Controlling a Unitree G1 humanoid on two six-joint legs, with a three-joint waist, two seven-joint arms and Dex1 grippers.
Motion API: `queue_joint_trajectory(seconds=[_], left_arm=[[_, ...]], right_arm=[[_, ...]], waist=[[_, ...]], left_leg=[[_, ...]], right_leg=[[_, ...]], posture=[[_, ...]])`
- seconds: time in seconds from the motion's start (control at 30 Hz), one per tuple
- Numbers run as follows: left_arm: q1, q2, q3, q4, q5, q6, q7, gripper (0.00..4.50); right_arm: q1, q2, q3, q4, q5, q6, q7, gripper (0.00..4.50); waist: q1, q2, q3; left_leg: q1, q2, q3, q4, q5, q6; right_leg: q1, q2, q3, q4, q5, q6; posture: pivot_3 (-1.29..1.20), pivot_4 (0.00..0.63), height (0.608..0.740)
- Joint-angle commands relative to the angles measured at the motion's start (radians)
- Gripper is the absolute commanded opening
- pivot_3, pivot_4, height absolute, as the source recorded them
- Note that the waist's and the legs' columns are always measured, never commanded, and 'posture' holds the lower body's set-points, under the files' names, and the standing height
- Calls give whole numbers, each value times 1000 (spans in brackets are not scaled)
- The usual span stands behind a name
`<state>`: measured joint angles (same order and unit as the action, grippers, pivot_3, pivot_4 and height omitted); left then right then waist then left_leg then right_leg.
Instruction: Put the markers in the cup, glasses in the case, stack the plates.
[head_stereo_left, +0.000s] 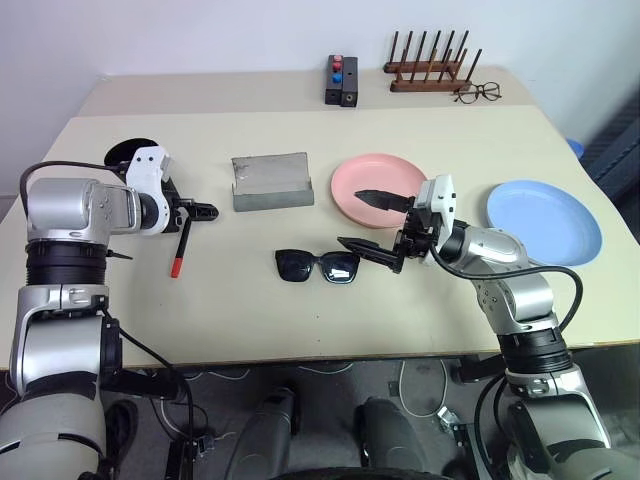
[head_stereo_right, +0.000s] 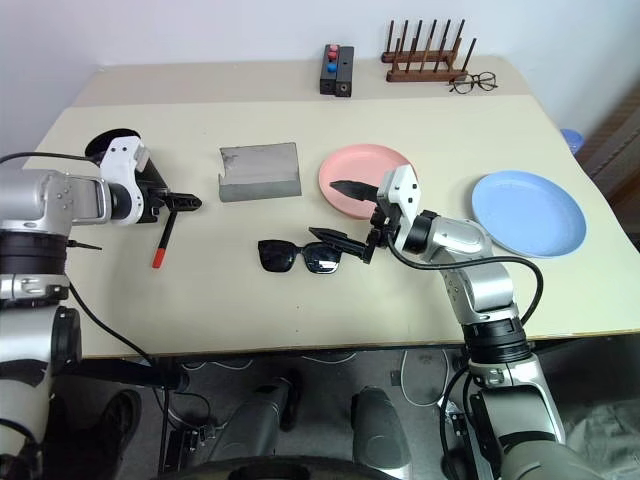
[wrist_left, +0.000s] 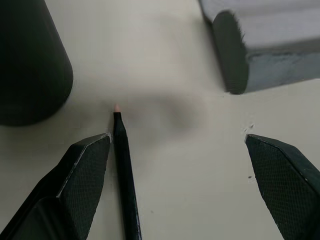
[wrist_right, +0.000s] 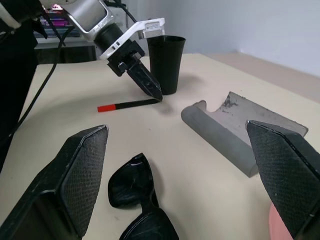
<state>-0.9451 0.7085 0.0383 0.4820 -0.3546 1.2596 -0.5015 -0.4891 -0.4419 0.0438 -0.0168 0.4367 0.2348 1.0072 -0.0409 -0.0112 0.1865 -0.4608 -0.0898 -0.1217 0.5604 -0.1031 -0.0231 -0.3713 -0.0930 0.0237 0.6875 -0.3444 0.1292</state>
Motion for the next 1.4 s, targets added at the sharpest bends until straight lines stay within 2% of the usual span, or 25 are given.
queue_joint_trajectory(seconds=[0.03, 0.2, 0.33, 0.6, 0.77, 0.9, 1.1, 1.4], left_arm=[[-49, 29, -22, 23, 30, -35, -35, 4459], [-34, 19, -24, -4, 35, -11, -41, 4459], [2, 25, 1, -116, 19, 49, -30, 4459], [94, 48, 149, -422, -19, 325, 35, 4459], [211, 16, 233, -522, -86, 355, 96, 4459], [252, 11, 256, -523, -140, 355, 138, 4459], [288, 76, 235, -470, -210, 355, 152, 4459], [296, 56, 236, -411, -253, 355, 206, 4459]], right_arm=[[-1, 4, -10, -42, 7, -19, -4, 4500], [6, 1, -9, -46, 4, -20, -6, 4500], [9, -3, -10, -47, 3, -21, -4, 4500], [4, -1, -5, -31, -3, -31, 2, 4500], [1, 3, 0, -18, -6, -40, 5, 4500], [-3, 8, 12, -11, -13, -47, 9, 4500], [4, 13, 14, -13, -18, -54, 5, 4500], [21, 10, 10, -33, -19, -53, -8, 4500]], waist=[[0, 0, 0], [-1, 0, 0], [-1, 0, 0], [-3, 0, 0], [-2, 0, 0], [5, -1, 0], [4, 0, 0], [6, 0, 0]], left_leg=[[0, 0, 0, 0, 0, 0], [0, 0, 0, 0, 0, 0], [0, 0, 0, 0, 0, 0], [0, 0, 0, 0, 0, 0], [0, 0, 0, -1, 0, 0], [0, 0, 0, 0, 0, 0], [0, 0, 0, 0, 0, 0], [0, 0, 0, 0, 0, 0]], right_leg=[[0, 0, 0, 0, 0, 0], [0, 0, 0, 0, 0, 0], [0, 0, 0, 0, 0, 0], [-1, 0, 1, 0, 0, 0], [0, 0, 1, 0, 0, 0], [0, 0, 1, 0, 0, 0], [-1, -1, 1, 0, 0, 0], [-1, -1, 1, 0, 0, 0]], posture=[[0, 150, 740], [0, 150, 740], [0, 150, 740], [0, 150, 740], [0, 150, 740], [0, 150, 740], [0, 150, 740], [0, 150, 740]])
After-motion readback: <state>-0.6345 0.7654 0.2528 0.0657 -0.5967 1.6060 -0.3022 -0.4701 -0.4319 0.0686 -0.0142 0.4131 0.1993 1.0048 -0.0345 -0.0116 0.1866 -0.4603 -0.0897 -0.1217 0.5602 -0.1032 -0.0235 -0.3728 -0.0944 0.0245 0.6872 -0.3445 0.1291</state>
